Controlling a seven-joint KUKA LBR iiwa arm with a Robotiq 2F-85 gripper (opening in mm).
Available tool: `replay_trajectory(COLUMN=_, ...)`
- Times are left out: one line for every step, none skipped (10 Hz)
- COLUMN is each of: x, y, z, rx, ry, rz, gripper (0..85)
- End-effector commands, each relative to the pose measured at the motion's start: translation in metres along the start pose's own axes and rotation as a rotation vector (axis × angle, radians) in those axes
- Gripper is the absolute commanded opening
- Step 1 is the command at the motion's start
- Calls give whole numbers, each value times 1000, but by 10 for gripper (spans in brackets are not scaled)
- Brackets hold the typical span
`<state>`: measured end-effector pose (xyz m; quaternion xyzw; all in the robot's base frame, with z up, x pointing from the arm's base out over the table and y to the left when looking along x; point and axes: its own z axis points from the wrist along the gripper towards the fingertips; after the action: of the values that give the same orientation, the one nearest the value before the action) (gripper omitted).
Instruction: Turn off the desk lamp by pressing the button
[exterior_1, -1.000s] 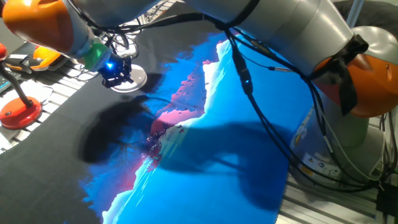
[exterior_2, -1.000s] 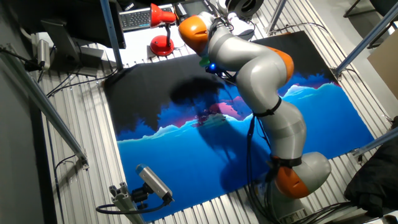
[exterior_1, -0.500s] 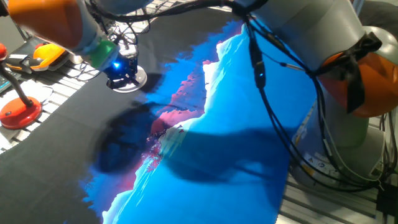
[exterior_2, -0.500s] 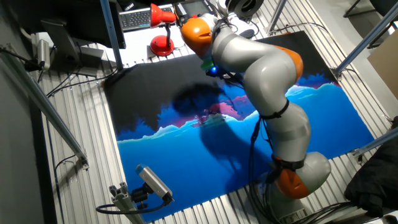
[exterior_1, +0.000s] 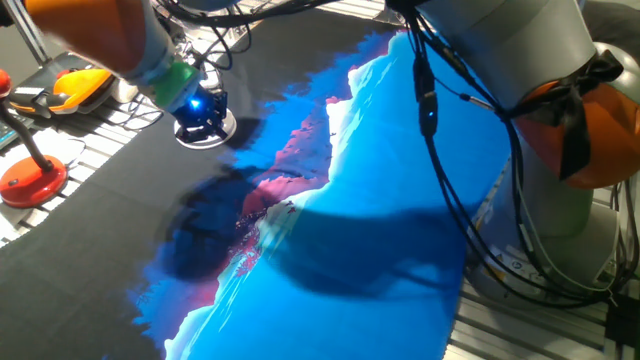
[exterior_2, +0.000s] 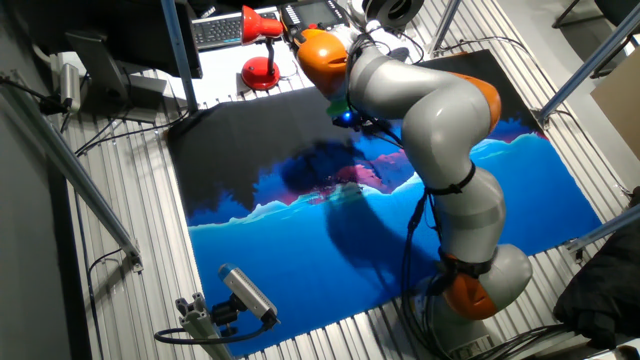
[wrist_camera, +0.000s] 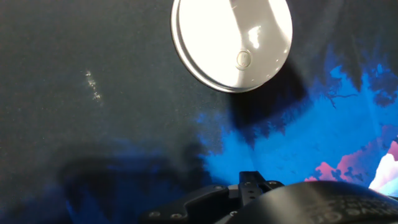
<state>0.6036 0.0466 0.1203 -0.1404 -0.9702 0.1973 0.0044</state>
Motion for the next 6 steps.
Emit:
replay_trajectory(x=0, y=0, z=0, rx=-15, ry=5, rz=-8, gripper=0)
replay_trajectory(x=0, y=0, z=0, rx=-34, ry=9, rz=-16, gripper=0)
replay_trajectory(x=0, y=0, z=0, rx=-48, ry=11, rz=-22, gripper=0)
replay_trajectory(x=0, y=0, z=0, rx=-66, ry=21, rz=-12, gripper=0)
replay_trajectory(x=0, y=0, z=0, rx=-54, ry=16, rz=4, gripper=0)
replay_trajectory(x=0, y=0, z=0, rx=-50, ry=8, rz=9, gripper=0)
